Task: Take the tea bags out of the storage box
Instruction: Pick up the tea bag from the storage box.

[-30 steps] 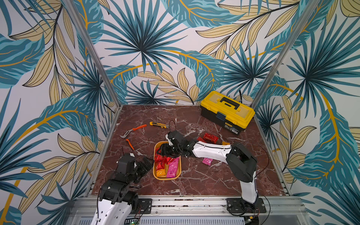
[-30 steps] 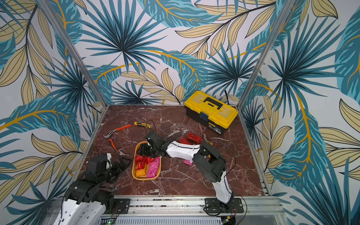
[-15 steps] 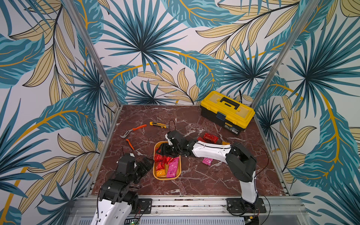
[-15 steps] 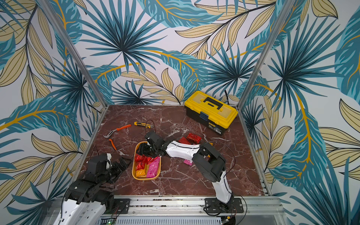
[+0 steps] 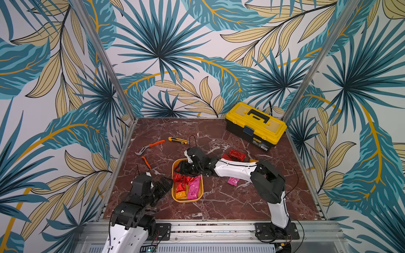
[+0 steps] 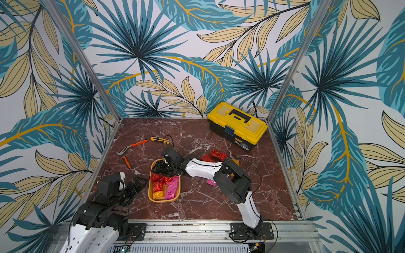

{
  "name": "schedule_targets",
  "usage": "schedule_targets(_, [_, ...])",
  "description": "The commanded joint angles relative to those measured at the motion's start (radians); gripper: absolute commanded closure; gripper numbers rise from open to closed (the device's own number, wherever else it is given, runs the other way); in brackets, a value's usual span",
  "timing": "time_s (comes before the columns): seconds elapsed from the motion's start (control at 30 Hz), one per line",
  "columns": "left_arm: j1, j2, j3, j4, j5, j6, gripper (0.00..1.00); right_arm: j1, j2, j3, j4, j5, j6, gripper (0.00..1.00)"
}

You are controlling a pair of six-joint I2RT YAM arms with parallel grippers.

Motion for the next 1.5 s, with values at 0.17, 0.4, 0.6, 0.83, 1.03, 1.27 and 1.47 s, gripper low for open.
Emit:
schedule_targets(0.17, [0.009, -0.022, 0.051, -0.028, -0.009, 0.003, 0.00, 0.005, 0.056, 0.027, 0.069, -0.040, 0.040, 0.45])
schedule_targets(0.4, [0.008, -0.034, 0.057, -0.042, -0.014, 0.002, 0.00, 0.003, 0.050, 0.019, 0.071, -0.040, 0.041, 0.50])
schedule_targets(0.6, [0.008, -0.033, 0.065, -0.039, -0.016, 0.001, 0.00, -0.006, 0.030, 0.005, 0.076, -0.044, 0.041, 0.57])
schedule_targets(0.83, [0.007, -0.031, 0.071, -0.040, -0.020, 0.000, 0.00, -0.022, 0.003, -0.024, 0.087, -0.050, 0.045, 0.63])
schedule_targets(1.03, [0.008, -0.028, 0.080, -0.042, -0.024, 0.001, 0.00, -0.027, -0.018, -0.042, 0.098, -0.053, 0.049, 0.64])
schedule_targets(1.27, [0.008, 0.071, 0.175, -0.012, -0.022, 0.048, 0.00, -0.079, -0.147, -0.098, 0.084, -0.060, 0.028, 0.64])
schedule_targets(1.47, [0.008, 0.288, 0.322, 0.115, 0.021, 0.104, 0.00, -0.212, -0.311, -0.178, 0.023, -0.061, -0.021, 0.64])
